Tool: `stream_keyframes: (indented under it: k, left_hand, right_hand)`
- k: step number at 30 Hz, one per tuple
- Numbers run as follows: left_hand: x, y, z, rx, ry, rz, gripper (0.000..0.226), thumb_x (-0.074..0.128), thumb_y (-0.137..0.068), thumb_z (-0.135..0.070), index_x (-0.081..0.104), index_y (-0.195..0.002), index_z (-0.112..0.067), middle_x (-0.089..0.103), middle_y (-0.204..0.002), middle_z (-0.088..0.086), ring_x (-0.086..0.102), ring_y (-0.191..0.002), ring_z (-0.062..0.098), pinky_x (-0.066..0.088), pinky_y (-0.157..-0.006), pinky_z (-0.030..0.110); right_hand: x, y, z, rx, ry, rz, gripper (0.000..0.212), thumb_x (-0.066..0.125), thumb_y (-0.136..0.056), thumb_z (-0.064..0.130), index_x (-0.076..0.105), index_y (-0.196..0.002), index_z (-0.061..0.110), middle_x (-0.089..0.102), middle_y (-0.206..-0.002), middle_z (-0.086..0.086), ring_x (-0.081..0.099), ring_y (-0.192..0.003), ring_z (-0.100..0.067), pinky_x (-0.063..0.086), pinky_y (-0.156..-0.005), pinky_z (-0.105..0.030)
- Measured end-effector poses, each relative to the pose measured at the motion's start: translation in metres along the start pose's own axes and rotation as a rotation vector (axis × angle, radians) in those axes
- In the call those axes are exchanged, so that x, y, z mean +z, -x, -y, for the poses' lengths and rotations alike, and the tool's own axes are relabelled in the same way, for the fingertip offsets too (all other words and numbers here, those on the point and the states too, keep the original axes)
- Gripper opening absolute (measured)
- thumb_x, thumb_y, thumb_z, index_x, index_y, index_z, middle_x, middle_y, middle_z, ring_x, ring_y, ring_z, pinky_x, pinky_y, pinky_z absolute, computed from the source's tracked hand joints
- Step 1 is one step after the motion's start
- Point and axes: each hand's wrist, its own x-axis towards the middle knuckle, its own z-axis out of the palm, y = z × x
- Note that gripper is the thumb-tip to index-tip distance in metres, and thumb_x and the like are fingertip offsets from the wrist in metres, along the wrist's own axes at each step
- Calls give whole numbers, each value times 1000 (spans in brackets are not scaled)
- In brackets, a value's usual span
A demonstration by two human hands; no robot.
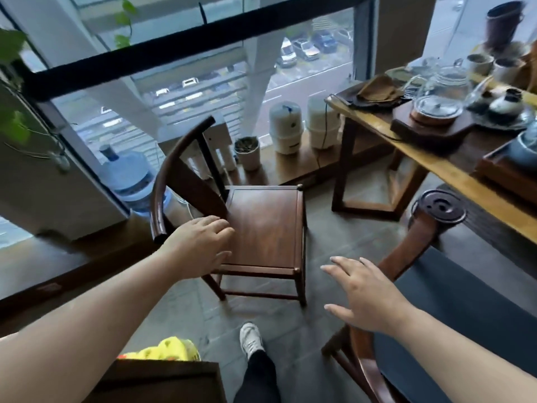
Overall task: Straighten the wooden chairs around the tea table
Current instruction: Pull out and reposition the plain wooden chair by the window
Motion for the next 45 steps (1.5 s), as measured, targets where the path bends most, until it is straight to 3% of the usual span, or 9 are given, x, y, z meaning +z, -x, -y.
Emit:
stream_keyframes:
  k: [7,19,26,28,31,35,37,42,45]
  left_hand:
    - [16,-38,105,-31,15,-18,42,76,-78,-34,67,-110,-8,69,-110,12,63,-105,32,54,-85,42]
    - [54,-49,258,58,7,104,31,67,-83,-32,66,-107,-13,67,-107,5,61,-105,26,54,-83,40]
    - [59,-69,302,-6,-67,192,44,33,-87,-40,63,-104,-14,64,-105,6,59,-101,28,53,-81,45]
    - [65,-74,312,-40,-70,221,39,39,-88,-39,63,-105,-13,65,-104,8,60,-99,29,53,-79,46]
    - [78,-77,331,-198,0,204,33,56,-87,-35,61,-111,-13,64,-109,9,61,-99,30,54,-78,46]
    - [95,-96,345,-748,402,156,49,59,-89,-44,52,-126,-13,61,-123,9,57,-111,29,51,-86,44]
    - [111,-110,352,-911,569,216,60,60,-87,-50,47,-130,-10,60,-125,12,57,-112,29,47,-86,40]
    - [154,-130,359,-1062,961,209,71,79,-75,-41,45,-133,-15,56,-113,-2,54,-99,17,43,-81,29]
    - [173,-132,362,-1076,992,154,72,83,-71,-29,46,-132,-21,59,-113,-3,57,-100,18,48,-88,33]
  right_hand:
    - [-7,-100,26,4,-43,0,72,54,-71,64,53,-128,21,58,-129,-9,57,-115,-27,45,-98,-45]
    - [-1,-259,87,-85,-156,7,67,57,-81,57,43,-137,22,47,-141,-6,46,-126,-22,39,-102,-39]
    - [9,-324,85,-125,-243,42,61,56,-82,56,46,-132,23,51,-132,1,53,-114,-20,49,-91,-37]
    - [11,-340,94,-143,-270,71,59,55,-84,55,44,-133,24,51,-131,3,52,-114,-18,49,-90,-35]
    - [13,-365,112,-141,-350,138,56,55,-84,56,42,-131,27,51,-127,6,52,-112,-16,49,-87,-34]
    - [20,-403,143,-5,-611,263,52,60,-83,54,48,-126,27,60,-118,5,58,-103,-14,53,-83,-35]
    - [25,-423,164,70,-753,309,50,63,-83,52,52,-123,24,63,-114,5,60,-99,-13,52,-83,-33]
    - [50,-455,215,129,-767,581,69,64,-78,61,44,-130,21,63,-119,-7,59,-105,-24,50,-87,-38]
    - [66,-455,234,138,-767,764,87,67,-72,66,27,-140,27,53,-135,-11,56,-112,-29,50,-89,-40]
